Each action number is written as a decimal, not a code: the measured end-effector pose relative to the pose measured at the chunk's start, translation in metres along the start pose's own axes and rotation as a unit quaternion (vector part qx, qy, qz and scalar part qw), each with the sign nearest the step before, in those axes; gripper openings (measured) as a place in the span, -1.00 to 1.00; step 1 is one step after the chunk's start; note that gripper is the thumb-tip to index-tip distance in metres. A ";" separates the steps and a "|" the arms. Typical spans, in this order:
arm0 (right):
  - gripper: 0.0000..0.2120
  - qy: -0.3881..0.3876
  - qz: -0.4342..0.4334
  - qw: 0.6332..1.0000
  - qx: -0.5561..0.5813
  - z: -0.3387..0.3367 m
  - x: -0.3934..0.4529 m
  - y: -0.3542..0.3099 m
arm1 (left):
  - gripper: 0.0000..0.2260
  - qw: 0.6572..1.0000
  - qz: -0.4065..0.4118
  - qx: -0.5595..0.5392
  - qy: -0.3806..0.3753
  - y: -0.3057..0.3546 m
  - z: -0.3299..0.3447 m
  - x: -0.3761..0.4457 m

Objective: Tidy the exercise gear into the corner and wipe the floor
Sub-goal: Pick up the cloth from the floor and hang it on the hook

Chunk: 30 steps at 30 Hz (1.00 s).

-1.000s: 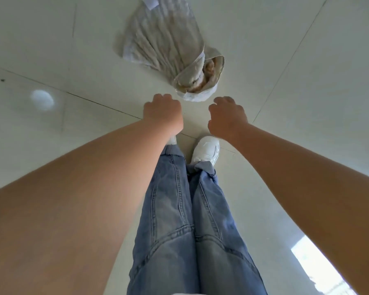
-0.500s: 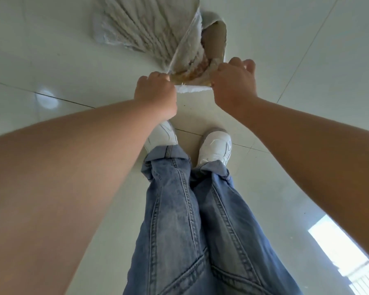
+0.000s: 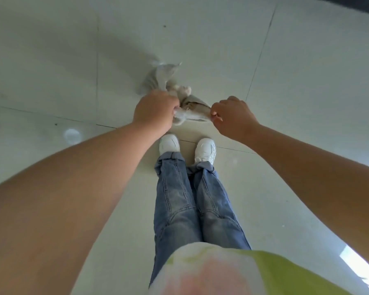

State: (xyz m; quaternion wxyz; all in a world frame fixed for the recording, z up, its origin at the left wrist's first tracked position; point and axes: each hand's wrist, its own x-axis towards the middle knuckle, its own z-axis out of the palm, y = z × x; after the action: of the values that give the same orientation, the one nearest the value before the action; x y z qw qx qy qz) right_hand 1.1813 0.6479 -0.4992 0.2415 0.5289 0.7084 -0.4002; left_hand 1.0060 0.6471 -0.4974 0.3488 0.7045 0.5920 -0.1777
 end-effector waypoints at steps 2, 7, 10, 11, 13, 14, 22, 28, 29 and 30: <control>-0.73 0.018 0.002 0.999 0.034 -0.028 -0.029 -0.011 | -0.74 1.000 0.013 0.005 0.008 0.012 -0.038 -0.017; -0.74 0.097 0.026 0.985 0.142 -0.078 -0.110 -0.028 | -0.74 0.997 0.078 0.020 -0.011 0.047 -0.118 -0.056; -0.76 0.171 0.072 0.963 0.197 -0.099 -0.164 -0.027 | -0.76 0.989 0.141 0.043 -0.033 0.080 -0.157 -0.078; -0.76 0.196 0.092 0.953 0.214 -0.103 -0.182 -0.026 | -0.77 0.985 0.160 0.050 -0.041 0.095 -0.169 -0.086; -0.77 0.243 0.133 0.933 0.231 -0.109 -0.218 -0.024 | -0.78 0.977 0.199 0.058 -0.044 0.126 -0.188 -0.099; -0.77 0.267 0.151 0.921 0.241 -0.111 -0.235 -0.021 | -0.79 0.974 0.215 0.061 -0.040 0.143 -0.196 -0.105; -0.82 0.407 0.243 0.775 0.418 -0.126 -0.410 0.026 | -0.81 0.937 0.340 0.067 -0.050 0.314 -0.225 -0.172; -0.86 0.540 0.282 0.585 0.535 -0.080 -0.560 0.073 | -0.79 0.877 0.459 0.120 -0.080 0.477 -0.194 -0.251; -0.81 0.558 0.288 0.542 0.558 -0.068 -0.583 0.085 | -0.79 0.867 0.475 0.126 -0.082 0.505 -0.184 -0.266; -0.74 0.570 0.290 0.500 0.584 -0.055 -0.606 0.097 | -0.79 0.858 0.489 0.129 -0.086 0.533 -0.173 -0.280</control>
State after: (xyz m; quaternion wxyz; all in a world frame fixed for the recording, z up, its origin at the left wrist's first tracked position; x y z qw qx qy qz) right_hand 1.4736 0.3683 -0.0344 -0.4758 0.8390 0.1047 -0.2423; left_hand 1.4220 0.5399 -0.0415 0.3465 0.9239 0.1101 -0.1190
